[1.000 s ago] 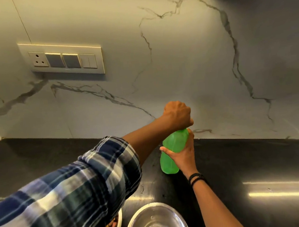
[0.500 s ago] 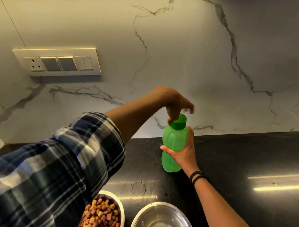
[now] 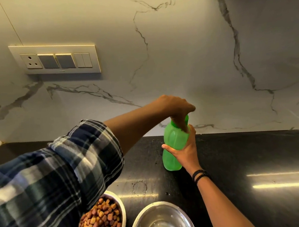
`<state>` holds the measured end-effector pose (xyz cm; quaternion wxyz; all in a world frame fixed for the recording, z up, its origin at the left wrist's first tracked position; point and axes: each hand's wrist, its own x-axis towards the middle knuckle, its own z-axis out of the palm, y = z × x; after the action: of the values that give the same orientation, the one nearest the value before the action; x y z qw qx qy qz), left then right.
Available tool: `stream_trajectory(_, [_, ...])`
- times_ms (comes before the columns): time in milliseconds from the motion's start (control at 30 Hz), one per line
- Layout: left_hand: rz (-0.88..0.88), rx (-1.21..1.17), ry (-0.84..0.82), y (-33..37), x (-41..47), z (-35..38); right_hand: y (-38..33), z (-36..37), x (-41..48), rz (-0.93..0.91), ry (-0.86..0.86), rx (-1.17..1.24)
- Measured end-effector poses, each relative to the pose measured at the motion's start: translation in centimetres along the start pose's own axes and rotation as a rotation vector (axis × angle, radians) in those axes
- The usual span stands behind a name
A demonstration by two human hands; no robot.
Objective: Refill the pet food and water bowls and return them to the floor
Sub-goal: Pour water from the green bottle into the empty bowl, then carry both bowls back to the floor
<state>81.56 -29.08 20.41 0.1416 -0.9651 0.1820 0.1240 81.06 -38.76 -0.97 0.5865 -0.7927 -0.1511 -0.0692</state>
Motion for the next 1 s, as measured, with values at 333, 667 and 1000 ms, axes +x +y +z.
stream_trajectory(333, [-0.354, -0.413, 0.473, 0.0, -8.1, 12.5, 1.0, 1.7, 3.1, -0.017, 0.165, -0.036])
stream_trajectory(667, [-0.659, -0.735, 0.463, 5.9, -22.6, 27.5, 0.5, 0.5, -1.0, 0.185, 0.104, -0.182])
stream_trajectory(1000, [-0.977, -0.932, 0.652, 7.6, -31.1, 32.8, -0.9, -3.9, -17.7, 0.567, -0.133, -0.315])
